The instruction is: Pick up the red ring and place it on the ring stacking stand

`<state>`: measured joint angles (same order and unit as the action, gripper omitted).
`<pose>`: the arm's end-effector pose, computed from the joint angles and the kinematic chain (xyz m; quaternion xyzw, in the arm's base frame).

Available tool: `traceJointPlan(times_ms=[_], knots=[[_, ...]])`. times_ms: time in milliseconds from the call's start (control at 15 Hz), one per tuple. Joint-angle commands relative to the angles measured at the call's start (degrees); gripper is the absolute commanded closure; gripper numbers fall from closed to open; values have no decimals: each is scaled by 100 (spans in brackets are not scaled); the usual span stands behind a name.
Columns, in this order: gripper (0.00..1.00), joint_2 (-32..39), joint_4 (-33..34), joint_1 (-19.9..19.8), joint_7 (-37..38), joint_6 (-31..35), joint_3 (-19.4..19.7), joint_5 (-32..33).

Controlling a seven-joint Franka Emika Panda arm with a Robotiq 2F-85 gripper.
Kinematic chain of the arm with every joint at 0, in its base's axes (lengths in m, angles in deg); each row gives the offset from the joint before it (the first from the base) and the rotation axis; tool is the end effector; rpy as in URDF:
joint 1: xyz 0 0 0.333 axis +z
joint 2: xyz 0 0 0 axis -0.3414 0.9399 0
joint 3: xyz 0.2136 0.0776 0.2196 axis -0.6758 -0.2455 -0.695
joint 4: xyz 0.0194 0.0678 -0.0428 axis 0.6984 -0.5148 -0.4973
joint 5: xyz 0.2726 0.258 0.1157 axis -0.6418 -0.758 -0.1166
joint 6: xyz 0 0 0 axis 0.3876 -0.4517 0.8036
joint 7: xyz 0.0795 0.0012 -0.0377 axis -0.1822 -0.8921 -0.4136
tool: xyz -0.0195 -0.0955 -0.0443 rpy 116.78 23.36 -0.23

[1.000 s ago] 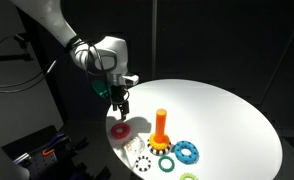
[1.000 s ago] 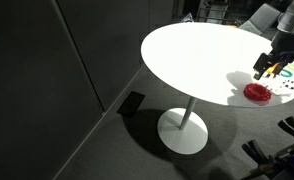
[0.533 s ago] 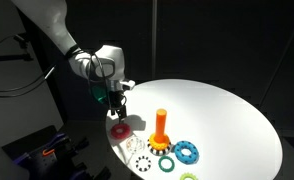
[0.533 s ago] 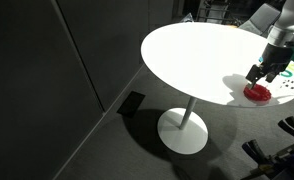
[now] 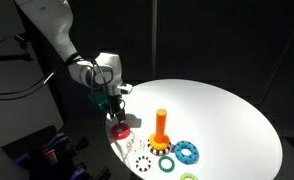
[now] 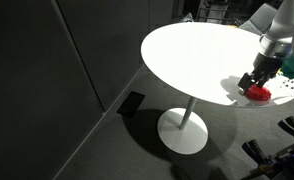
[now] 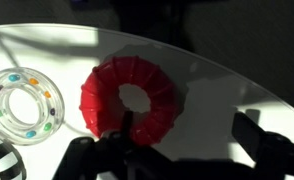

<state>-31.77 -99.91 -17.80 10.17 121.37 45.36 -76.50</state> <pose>0.4456 0.0080 0.1727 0.9975 -0.0422 -0.0447 0.0345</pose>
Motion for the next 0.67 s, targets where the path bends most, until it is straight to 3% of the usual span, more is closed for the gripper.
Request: traceJointPlan(times_ms=[0,133,267,533,600], knots=[[0,54,-110,193,232,330,190,180],[0,91,-126,255,243,416,258,165],[10,109,-133,281,236,448,308,138],[13,130,-129,282,228,453,382,105],[18,132,-129,275,222,453,392,95]])
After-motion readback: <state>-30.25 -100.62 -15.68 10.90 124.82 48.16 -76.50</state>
